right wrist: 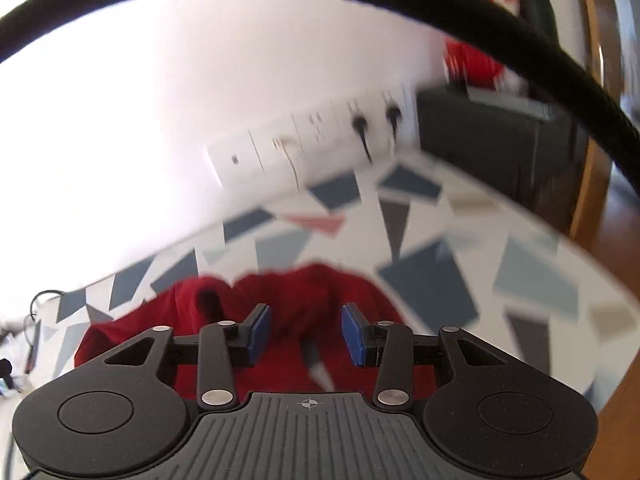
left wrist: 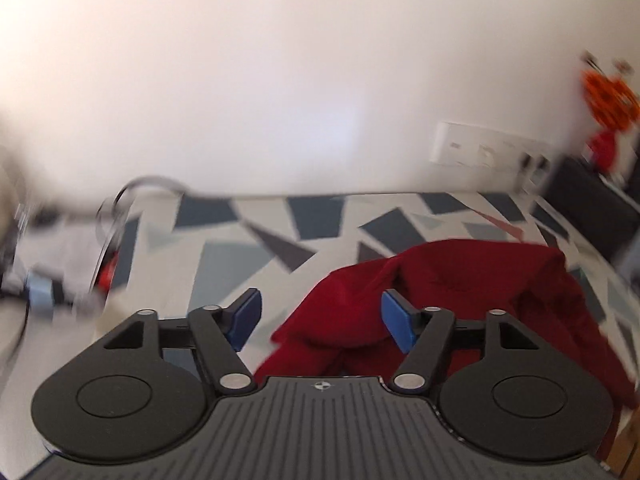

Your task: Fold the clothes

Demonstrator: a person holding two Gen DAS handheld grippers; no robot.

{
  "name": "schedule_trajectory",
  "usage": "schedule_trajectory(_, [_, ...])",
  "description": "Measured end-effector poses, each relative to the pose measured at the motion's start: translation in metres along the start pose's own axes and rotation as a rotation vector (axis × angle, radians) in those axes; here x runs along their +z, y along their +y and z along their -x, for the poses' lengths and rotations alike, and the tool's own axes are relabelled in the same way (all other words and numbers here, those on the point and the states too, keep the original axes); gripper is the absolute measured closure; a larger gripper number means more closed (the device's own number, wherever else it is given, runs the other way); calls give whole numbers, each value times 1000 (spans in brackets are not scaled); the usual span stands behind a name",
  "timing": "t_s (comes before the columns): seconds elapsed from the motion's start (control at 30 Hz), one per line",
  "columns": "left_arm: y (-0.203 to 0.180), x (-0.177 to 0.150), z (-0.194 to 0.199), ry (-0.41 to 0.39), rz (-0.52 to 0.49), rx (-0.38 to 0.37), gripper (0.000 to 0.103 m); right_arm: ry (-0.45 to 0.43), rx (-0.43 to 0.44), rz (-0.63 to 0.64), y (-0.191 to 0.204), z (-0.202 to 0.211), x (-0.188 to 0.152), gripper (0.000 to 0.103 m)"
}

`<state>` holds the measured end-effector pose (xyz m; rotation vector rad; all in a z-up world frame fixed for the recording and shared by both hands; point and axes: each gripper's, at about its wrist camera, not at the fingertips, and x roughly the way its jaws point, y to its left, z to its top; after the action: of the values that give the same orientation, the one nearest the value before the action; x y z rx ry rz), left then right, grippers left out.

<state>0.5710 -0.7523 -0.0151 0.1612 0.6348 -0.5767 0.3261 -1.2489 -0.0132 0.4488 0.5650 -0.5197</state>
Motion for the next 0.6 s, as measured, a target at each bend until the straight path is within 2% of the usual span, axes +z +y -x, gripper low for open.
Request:
schedule_trajectory(0.13, [-20, -3, -21, 3, -196, -86, 31, -26, 6, 136, 25, -7, 6, 58])
schedule_trajectory(0.2, [-29, -8, -38, 17, -272, -80, 31, -18, -5, 236, 36, -22, 4, 57])
schedule_trajectory(0.27, [-35, -11, -59, 68, -290, -69, 31, 26, -21, 310, 46, -50, 0, 57])
schedule_trajectory(0.37, [-39, -12, -89, 116, -284, -78, 31, 81, 5, 351, 53, -90, 0, 57])
schedule_trajectory(0.43, [-40, -10, -107, 150, -275, -45, 31, 127, 26, 365, 55, -113, -1, 57])
schedule_trajectory(0.5, [-39, -7, -123, 186, -251, -36, 39, 154, 87, 395, 57, -132, 1, 57])
schedule_trajectory(0.53, [-38, -5, -130, 202, -242, -37, 59, 155, 108, 425, 59, -139, 3, 59])
schedule_trajectory(0.57, [-38, -3, -136, 221, -241, -38, 84, 152, 127, 468, 63, -144, 4, 61])
schedule_trajectory(0.6, [-39, 0, -141, 244, -246, -32, 89, 149, 147, 508, 66, -147, 7, 80])
